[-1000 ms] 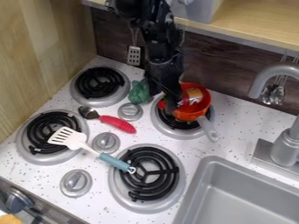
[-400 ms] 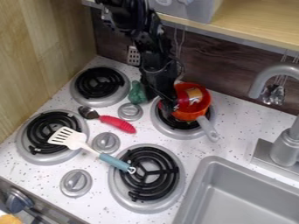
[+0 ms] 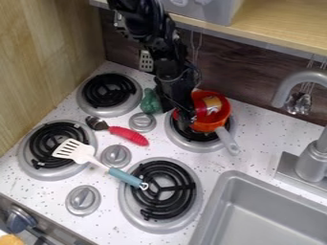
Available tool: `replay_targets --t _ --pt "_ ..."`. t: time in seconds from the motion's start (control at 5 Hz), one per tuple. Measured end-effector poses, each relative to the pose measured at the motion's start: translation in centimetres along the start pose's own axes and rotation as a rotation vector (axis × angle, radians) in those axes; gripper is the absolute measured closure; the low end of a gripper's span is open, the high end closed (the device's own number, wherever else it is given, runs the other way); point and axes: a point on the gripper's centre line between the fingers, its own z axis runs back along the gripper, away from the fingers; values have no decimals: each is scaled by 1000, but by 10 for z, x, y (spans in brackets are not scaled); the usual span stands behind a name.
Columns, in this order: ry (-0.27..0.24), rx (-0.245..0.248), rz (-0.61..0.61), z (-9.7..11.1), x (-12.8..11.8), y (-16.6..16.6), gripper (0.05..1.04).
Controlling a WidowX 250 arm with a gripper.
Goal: Move the bottle in the left side of the burner
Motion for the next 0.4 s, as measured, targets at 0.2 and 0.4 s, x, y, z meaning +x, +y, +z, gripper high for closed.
replay_targets --t 0.2,0.4 --pt "14 -11 27 -5 0 0 374" --pt "15 -24 33 -8 0 -2 704"
